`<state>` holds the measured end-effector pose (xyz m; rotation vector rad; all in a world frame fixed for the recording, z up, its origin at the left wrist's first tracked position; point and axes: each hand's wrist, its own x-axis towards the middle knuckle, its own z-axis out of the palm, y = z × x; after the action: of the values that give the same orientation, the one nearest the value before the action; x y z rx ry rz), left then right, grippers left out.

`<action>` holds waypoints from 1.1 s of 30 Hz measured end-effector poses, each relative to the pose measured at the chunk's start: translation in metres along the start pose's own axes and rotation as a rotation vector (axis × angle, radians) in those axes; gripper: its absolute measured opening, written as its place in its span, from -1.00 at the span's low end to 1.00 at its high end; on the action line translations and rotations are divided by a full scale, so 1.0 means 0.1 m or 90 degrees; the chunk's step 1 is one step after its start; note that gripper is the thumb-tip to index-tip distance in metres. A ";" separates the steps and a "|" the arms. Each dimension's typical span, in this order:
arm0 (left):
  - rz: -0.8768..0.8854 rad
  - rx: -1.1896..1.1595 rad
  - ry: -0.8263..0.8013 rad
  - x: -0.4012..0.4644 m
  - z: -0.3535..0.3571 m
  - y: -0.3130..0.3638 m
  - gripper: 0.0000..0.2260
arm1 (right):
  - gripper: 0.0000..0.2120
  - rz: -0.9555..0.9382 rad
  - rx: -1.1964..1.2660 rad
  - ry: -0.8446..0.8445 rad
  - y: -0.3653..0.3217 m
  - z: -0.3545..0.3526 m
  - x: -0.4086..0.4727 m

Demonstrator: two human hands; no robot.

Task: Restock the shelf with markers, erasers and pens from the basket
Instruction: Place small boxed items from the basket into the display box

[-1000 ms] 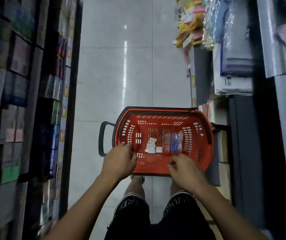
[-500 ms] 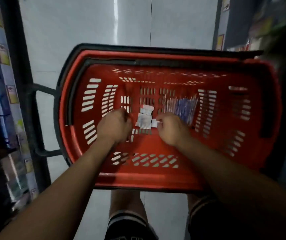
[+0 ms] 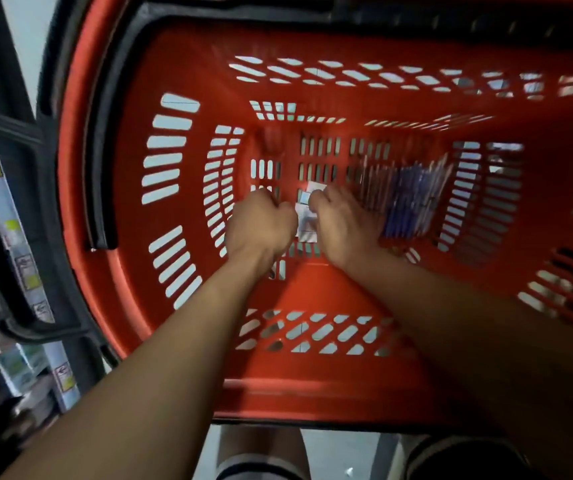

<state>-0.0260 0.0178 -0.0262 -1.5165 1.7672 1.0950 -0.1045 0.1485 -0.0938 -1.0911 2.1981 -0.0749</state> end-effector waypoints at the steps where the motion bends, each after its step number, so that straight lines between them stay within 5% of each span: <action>1: -0.003 -0.010 -0.006 -0.01 0.01 0.00 -0.79 | -0.81 0.006 0.027 -0.005 0.01 -0.01 0.01; 6: -0.010 -0.084 0.023 -0.01 0.15 -0.04 -0.82 | -0.81 0.217 0.425 -0.021 -0.02 -0.17 0.04; 11: -0.086 -0.424 -0.151 0.00 0.33 -0.02 -0.74 | -0.74 0.261 0.733 -0.125 -0.13 -0.29 -0.13; 14: -0.096 -0.435 -0.115 0.04 0.34 -0.06 -0.78 | -0.77 0.276 0.579 -0.044 -0.05 -0.22 -0.10; 18: -0.159 -0.516 -0.091 0.09 0.26 -0.03 -0.73 | -0.78 0.137 0.226 0.097 0.17 -0.14 0.08; 24: -0.270 -0.684 -0.157 0.13 0.21 0.03 -0.75 | -0.74 0.035 0.088 0.021 0.25 -0.02 0.30; 28: -0.281 -0.737 -0.193 0.14 0.20 0.04 -0.75 | -0.82 0.050 0.145 0.027 0.28 -0.09 0.33; 33: -0.268 -0.720 -0.110 0.16 0.24 -0.04 -0.78 | -0.83 0.283 0.561 -0.023 0.05 -0.33 0.17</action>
<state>-0.0278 0.0296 -0.0522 -2.1439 0.5718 2.0402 -0.1350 0.1314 -0.0791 -0.1139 1.9725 -0.7333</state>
